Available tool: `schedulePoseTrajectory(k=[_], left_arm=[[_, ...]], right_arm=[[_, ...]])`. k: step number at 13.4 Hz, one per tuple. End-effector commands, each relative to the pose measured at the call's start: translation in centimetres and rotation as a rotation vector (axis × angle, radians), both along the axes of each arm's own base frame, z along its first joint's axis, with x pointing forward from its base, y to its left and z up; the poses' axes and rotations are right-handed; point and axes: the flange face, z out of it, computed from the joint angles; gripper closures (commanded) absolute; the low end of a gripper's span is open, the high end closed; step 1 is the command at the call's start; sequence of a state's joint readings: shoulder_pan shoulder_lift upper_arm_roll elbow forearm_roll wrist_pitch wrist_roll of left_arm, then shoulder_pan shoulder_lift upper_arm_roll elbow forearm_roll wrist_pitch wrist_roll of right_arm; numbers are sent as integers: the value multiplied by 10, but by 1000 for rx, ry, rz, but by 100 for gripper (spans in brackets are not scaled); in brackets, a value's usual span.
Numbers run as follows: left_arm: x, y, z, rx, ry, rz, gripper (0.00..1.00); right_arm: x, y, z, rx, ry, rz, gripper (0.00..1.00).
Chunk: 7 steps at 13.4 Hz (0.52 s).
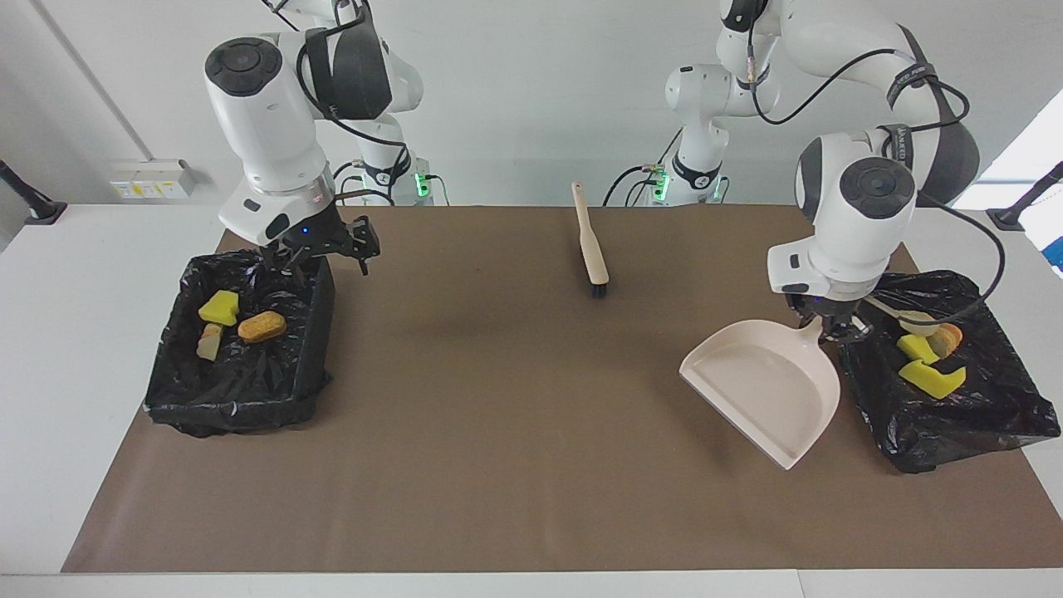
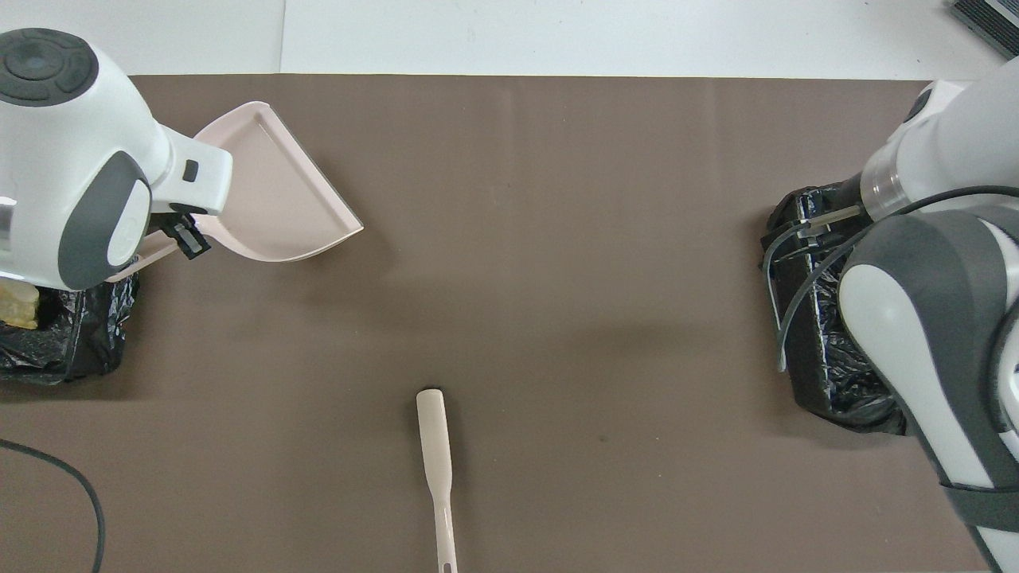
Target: Sweep and dump trash in bin
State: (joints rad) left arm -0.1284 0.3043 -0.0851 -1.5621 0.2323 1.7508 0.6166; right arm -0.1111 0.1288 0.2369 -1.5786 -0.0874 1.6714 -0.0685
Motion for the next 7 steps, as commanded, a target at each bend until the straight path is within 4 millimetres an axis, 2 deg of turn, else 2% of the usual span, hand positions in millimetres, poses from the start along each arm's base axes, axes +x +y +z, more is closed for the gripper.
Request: schedulePoseTrajectory(k=[1, 4, 5, 7], left_arm=[[-11, -58, -18, -56, -25, 248, 100], [-22, -127, -39, -132, -34, 531, 100], [-23, -139, -40, -176, -37, 622, 100], [-38, -186, -47, -210, -30, 679, 100]], right_arm=[[2, -25, 3, 7, -14, -22, 0], [0, -69, 8, -2, -25, -103, 0], [-1, -73, 16, 2, -46, -113, 0], [-11, -72, 36, -2, -78, -114, 0]])
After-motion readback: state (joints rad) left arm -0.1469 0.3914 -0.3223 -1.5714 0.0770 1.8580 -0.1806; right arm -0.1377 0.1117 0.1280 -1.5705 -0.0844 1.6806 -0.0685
